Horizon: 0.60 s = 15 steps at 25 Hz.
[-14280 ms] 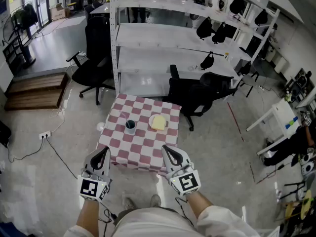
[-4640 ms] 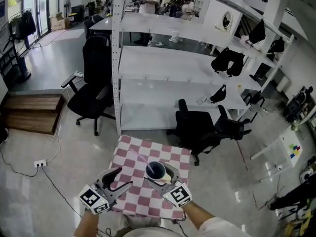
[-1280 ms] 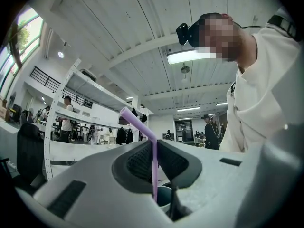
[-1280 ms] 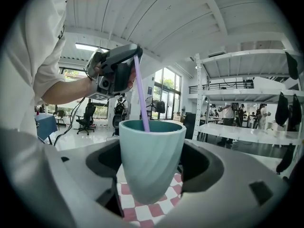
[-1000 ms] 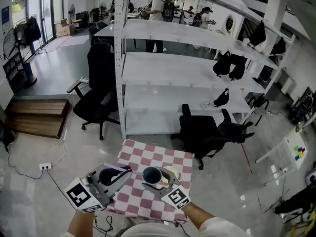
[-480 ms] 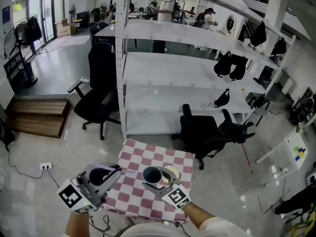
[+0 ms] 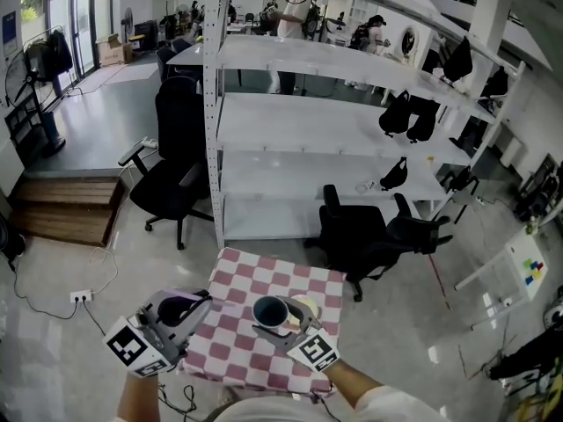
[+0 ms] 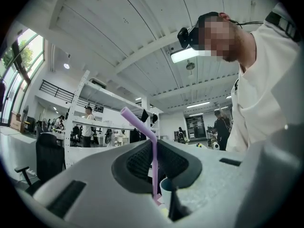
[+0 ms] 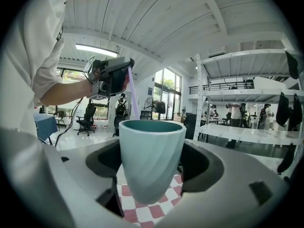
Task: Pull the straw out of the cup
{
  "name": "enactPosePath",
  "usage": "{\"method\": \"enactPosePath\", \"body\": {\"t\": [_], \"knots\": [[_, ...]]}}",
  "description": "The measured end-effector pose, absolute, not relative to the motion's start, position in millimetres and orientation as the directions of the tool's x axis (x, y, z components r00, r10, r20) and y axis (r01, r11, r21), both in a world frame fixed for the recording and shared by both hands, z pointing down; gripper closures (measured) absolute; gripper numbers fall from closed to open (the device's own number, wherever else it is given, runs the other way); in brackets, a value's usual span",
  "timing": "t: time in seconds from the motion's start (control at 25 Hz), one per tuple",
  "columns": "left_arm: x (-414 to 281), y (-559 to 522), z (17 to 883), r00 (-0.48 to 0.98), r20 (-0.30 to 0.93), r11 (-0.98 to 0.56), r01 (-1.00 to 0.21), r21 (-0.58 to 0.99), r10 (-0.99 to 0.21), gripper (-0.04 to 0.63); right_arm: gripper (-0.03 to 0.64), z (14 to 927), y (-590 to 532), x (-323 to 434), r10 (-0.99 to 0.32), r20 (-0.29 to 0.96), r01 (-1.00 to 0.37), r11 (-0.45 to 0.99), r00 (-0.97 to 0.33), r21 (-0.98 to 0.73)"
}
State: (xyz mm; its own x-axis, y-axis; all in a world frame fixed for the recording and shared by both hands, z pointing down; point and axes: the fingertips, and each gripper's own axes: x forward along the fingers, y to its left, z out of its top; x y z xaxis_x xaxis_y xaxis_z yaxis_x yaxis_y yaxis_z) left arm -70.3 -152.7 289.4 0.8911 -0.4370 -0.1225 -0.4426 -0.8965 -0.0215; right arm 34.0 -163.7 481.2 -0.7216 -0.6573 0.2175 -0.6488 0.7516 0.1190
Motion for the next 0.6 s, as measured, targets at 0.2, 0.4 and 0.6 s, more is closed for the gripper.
{"method": "enactPosePath", "body": {"t": [0.2, 0.4, 0.6], "knots": [[-72.3, -160.5, 302.6, 0.884, -0.106, -0.889, -0.458, -0.005, -0.455, 0.565, 0.239, 475.6, -164.0, 36.3, -0.661, 0.208, -0.654, 0.748, -0.721, 0.112], [-71.3, -165.2, 311.7, 0.880, -0.102, -0.885, -0.466, -0.006, -0.463, 0.565, 0.239, 469.8, -165.1, 40.6, -0.665, 0.195, -0.659, 0.745, -0.721, 0.106], [-71.7, -169.9, 323.8, 0.877, -0.087, -0.881, -0.473, 0.009, -0.472, 0.565, 0.242, 463.4, -165.8, 42.1, -0.673, 0.191, -0.666, 0.738, -0.714, 0.110]]}}
